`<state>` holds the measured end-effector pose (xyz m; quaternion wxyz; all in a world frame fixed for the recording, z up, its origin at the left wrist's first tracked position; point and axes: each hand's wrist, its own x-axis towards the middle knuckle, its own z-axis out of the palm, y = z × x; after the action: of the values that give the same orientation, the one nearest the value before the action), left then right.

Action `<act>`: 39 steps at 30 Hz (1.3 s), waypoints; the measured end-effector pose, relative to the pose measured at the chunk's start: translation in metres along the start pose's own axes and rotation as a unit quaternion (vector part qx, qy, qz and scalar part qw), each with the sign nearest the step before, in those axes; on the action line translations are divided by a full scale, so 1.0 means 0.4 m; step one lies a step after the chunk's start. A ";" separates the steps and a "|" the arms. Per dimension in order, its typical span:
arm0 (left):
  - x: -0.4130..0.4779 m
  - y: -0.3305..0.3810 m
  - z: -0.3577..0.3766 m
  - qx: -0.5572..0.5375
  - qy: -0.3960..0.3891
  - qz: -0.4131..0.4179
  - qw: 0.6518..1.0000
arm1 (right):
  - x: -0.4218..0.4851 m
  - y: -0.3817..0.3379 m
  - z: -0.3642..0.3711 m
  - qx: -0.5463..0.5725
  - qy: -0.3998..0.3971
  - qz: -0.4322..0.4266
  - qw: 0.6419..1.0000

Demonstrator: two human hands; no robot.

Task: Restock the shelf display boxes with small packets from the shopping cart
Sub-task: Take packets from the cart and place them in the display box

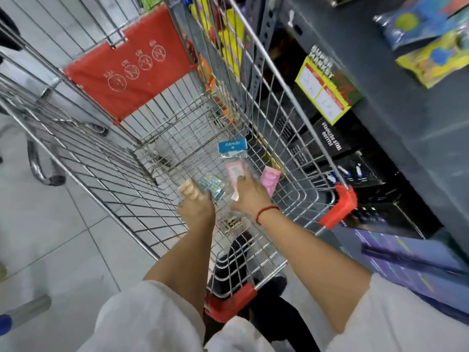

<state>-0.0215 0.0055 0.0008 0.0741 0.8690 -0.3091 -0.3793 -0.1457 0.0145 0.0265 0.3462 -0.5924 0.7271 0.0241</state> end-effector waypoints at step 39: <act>-1.220 0.433 0.189 -0.029 -0.232 0.670 0.704 | -0.829 0.576 -0.600 0.361 0.718 0.276 0.528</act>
<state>-0.4124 0.1649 0.3098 0.2600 0.3145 -0.8061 -0.4285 -0.4426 0.2560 0.2988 -0.1321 -0.0044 0.8042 -0.5795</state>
